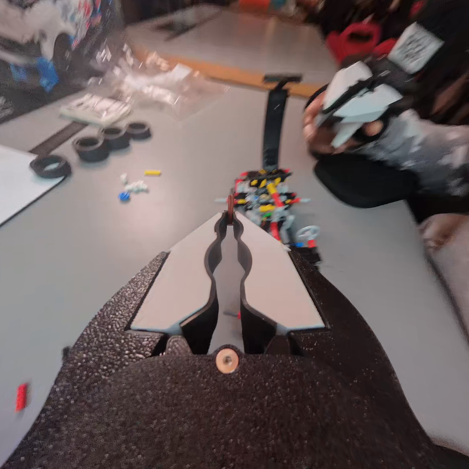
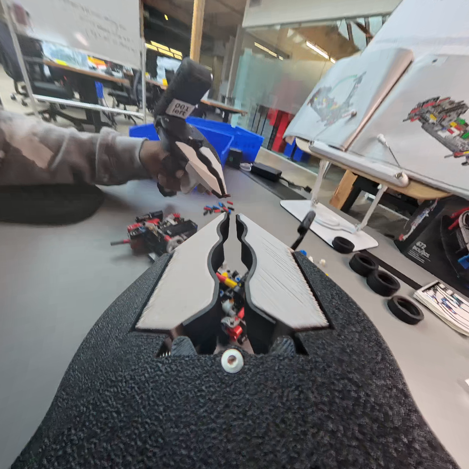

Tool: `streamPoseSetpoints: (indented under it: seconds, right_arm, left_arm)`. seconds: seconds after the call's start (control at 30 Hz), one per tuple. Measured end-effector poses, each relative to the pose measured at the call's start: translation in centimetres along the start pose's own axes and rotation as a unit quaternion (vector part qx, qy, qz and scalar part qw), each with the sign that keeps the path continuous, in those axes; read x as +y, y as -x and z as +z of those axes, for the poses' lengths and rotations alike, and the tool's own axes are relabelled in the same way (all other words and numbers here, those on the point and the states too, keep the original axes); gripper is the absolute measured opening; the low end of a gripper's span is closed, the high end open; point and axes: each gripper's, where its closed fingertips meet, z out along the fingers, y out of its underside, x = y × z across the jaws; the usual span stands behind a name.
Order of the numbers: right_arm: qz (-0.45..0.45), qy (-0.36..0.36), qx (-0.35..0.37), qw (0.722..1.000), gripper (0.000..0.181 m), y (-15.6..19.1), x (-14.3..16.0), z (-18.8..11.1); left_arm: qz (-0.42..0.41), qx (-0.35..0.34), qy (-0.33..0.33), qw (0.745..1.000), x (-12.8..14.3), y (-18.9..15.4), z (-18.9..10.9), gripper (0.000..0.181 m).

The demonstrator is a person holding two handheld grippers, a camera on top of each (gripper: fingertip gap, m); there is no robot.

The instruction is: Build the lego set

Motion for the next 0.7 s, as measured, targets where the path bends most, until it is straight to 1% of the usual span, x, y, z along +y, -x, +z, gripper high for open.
streamPoseSetpoints:
  seconds: [0.03, 0.07, 0.13, 0.2, 0.3, 0.4, 0.5, 0.63, 0.67, 0.7]
  right_arm:
    - [-0.006, -0.018, -0.007, 1.000, 0.002, 0.4, -1.3, 0.2]
    - [-0.034, -0.020, -0.017, 0.999, 0.003, 1.1, -2.3, 0.6]
    - [-0.106, 0.002, -0.058, 0.993, 0.006, 3.1, -3.4, 1.6]
    - [-0.140, 0.022, -0.116, 0.983, 0.013, 5.5, -3.8, 2.6]
    - [-0.160, 0.038, -0.165, 0.972, 0.014, 7.3, -3.7, 3.7]
    - [-0.165, 0.061, -0.203, 0.963, 0.010, 8.9, -2.7, 4.0]
    - [-0.176, 0.076, -0.210, 0.959, 0.003, 9.5, -2.0, 4.0]
    - [-0.161, 0.069, -0.217, 0.960, 0.001, 10.1, -2.3, 3.7]
    - [-0.156, 0.064, -0.215, 0.962, 0.001, 9.9, -2.6, 3.6]
    - [-0.148, 0.053, -0.214, 0.964, 0.001, 9.7, -3.2, 3.4]
  left_arm:
    - [0.000, 0.045, -0.036, 0.998, -1.5, -2.0, -0.7, 0.002]
    - [-0.004, 0.085, -0.058, 0.995, -2.7, -3.7, -1.3, 0.003]
    - [-0.002, 0.141, -0.075, 0.987, -3.9, -6.7, -1.9, 0.003]
    - [0.007, 0.175, -0.065, 0.982, -3.9, -9.0, -1.7, 0.003]
    - [0.017, 0.200, -0.039, 0.979, -2.7, -11.1, -1.0, 0.003]
    - [0.015, 0.213, -0.026, 0.977, -2.0, -12.0, -0.7, 0.003]
    - [0.016, 0.222, -0.020, 0.975, -1.7, -12.6, -0.8, 0.003]
    - [0.009, 0.229, -0.033, 0.973, -1.9, -13.0, -0.9, 0.004]
    - [0.005, 0.221, -0.041, 0.975, -2.1, -12.8, -0.9, 0.008]
    - [0.001, 0.205, -0.047, 0.978, -2.2, -12.3, -0.9, 0.016]
